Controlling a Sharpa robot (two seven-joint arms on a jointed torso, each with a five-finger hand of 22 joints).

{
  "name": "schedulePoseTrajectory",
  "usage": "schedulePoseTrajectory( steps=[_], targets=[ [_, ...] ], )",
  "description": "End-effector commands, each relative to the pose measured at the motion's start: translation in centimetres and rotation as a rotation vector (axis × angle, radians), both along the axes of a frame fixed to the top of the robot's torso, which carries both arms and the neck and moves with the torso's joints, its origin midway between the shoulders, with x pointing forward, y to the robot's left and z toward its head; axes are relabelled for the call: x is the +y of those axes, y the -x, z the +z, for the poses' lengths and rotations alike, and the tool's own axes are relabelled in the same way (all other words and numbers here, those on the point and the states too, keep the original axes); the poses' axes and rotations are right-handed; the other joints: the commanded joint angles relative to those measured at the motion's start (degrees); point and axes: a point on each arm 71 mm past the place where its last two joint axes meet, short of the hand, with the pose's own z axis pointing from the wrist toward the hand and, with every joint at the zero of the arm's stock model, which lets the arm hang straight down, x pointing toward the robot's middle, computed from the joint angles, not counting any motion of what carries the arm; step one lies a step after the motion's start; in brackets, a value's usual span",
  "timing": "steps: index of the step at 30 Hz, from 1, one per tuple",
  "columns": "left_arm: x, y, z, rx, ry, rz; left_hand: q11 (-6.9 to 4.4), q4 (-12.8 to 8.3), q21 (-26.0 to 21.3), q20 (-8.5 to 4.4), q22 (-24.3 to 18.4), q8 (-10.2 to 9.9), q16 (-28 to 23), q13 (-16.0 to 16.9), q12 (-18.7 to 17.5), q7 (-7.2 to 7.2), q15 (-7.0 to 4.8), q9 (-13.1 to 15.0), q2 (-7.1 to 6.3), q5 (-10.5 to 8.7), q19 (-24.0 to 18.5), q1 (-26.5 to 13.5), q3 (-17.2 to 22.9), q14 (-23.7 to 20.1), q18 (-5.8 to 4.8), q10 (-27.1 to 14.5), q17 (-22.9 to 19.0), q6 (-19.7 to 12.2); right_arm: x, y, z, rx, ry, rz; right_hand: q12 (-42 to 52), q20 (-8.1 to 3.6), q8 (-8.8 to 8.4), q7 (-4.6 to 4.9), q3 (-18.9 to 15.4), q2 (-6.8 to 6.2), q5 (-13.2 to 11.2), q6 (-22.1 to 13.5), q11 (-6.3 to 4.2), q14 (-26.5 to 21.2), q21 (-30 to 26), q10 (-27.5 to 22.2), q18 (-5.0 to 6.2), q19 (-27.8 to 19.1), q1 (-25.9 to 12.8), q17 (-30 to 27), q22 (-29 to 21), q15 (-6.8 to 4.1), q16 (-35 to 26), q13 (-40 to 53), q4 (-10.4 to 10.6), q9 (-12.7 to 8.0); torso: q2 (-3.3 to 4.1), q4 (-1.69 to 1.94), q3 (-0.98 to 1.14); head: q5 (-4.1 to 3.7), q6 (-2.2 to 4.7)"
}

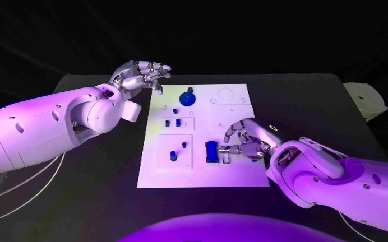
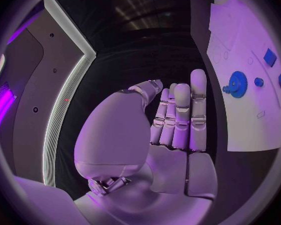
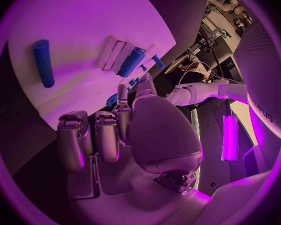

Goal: Assemble the parts on the task board

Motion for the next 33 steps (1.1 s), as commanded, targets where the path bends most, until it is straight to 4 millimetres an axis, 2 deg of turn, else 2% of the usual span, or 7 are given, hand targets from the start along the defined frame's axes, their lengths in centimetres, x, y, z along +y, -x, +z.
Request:
schedulePoseTrajectory(
  steps=[1, 3, 9, 15, 22, 28, 33],
  targets=[
    [-0.2, 0.1, 0.1, 0.000, 0.012, -0.017, 0.07, 0.2, -0.3, 0.10, -0.1, 0.4, 0.1, 0.1, 0.3, 0.07, 0.10, 0.1, -0.01, -0.11, -0.1, -0.5, 0.2, -0.3, 0.38, -0.4, -0.1, -0.3, -1.2, -0.2, 0.5, -0.014, -0.046, -0.034, -4.6, 0.51, -0.51, 0.24, -0.4, 2.37, 0.3, -0.5, 0.43, 5.1, 0.3, 0.0, -0.39, 6.0, 1.8, 11.0, 15.1, 0.40, 0.1, -5.9, 0.0, -0.2, -0.01, -0.06, -0.06, -0.41, 0.19],
    [-0.1, 0.1, 0.1, -0.002, 0.012, -0.015, 0.07, 0.2, -0.3, 0.10, -0.1, 0.4, 0.1, 0.1, 0.3, 0.07, 0.10, 0.1, -0.01, -0.11, -0.1, -0.5, 0.2, -0.3, 0.38, -0.4, -0.1, -0.3, -2.7, -0.4, 0.5, 0.006, -0.006, -0.064, -6.5, 0.65, -0.44, 0.27, -0.5, 2.31, 0.4, -0.2, 0.53, 5.1, 0.3, -0.8, -0.39, 6.0, 2.0, 11.0, 15.1, 0.53, 0.0, -6.9, -0.1, -0.1, -0.02, -0.14, -0.15, -0.61, 0.34],
    [-0.1, 0.2, 0.2, -0.011, 0.015, -0.009, 0.07, 0.3, -0.4, 0.11, -0.1, 0.4, 0.1, 0.1, 0.4, 0.06, 0.10, 0.1, 0.05, -0.12, -0.1, -0.6, 0.3, -0.4, 0.38, -0.4, -0.1, -0.4, -5.6, -0.4, 0.1, 0.049, 0.105, -0.102, -6.8, 0.86, -1.14, 0.53, -0.5, 2.51, 1.1, -0.8, 0.72, 5.2, 0.3, -0.9, -0.39, 6.0, 2.9, 11.6, 15.1, 0.70, 0.3, -7.0, -0.2, -0.2, 0.02, -0.22, -0.08, -1.73, 0.42],
    [-0.1, 0.3, 0.2, -0.014, 0.017, -0.010, 0.07, 0.3, -0.4, 0.11, -0.1, 0.4, 0.1, 0.1, 0.4, 0.06, 0.10, 0.1, 0.05, -0.12, -0.1, -0.6, 0.3, -0.4, 0.38, -0.4, -0.1, -0.4, -6.9, 0.1, -0.4, 0.068, 0.173, -0.109, -6.8, 1.00, -1.66, 0.56, -0.2, 2.92, 2.2, -0.7, 0.76, 5.3, 0.3, -0.9, -0.39, 6.0, 4.2, 11.8, 15.1, 0.79, 0.4, -7.1, -0.2, -0.3, -0.08, -0.47, -0.08, -2.75, 0.66],
    [-0.1, 0.3, 0.2, -0.014, 0.018, -0.013, 0.07, 0.3, -0.4, 0.11, -0.1, 0.4, 0.1, 0.1, 0.4, 0.06, 0.10, 0.1, 0.05, -0.12, -0.1, -0.6, 0.3, -0.4, 0.38, -0.4, -0.1, -0.4, -7.2, 0.5, -1.2, 0.085, 0.216, -0.109, -6.6, 1.02, -1.59, 0.27, -0.3, 3.34, 2.6, 0.5, 0.57, 5.3, 0.3, -0.6, -0.39, 6.0, 4.3, 11.8, 15.1, 0.68, 0.4, -7.0, 0.0, -0.2, -0.14, -0.73, -0.01, -2.70, 0.60],
    [-0.1, 0.3, 0.2, -0.013, 0.018, -0.013, 0.07, 0.3, -0.4, 0.11, -0.1, 0.4, 0.1, 0.1, 0.4, 0.06, 0.10, 0.1, 0.05, -0.12, -0.1, -0.6, 0.3, -0.4, 0.38, -0.4, -0.1, -0.4, -6.9, 0.5, -1.8, 0.093, 0.233, -0.115, -6.3, 0.99, -1.64, 0.24, -0.4, 3.49, 2.7, 0.7, 0.52, 5.3, 0.3, -0.5, -0.39, 6.0, 4.1, 11.9, 15.1, 0.63, 0.4, -6.9, 0.1, -0.2, -0.12, -0.48, -0.04, -2.79, 0.63],
    [-0.1, 0.3, 0.2, -0.012, 0.017, -0.013, 0.07, 0.3, -0.4, 0.11, -0.1, 0.4, 0.1, 0.1, 0.4, 0.06, 0.10, 0.1, 0.05, -0.12, -0.1, -0.6, 0.3, -0.4, 0.38, -0.4, -0.1, -0.4, -6.7, 0.4, -2.1, 0.094, 0.242, -0.120, -5.7, 0.98, -1.73, 0.21, -0.4, 3.68, 2.8, 0.7, 0.50, 5.3, 0.3, -0.2, -0.39, 6.0, 3.9, 11.9, 15.1, 0.61, 0.4, -6.6, 0.1, -0.2, -0.02, -0.49, -0.01, -2.70, 0.55]
  ],
)
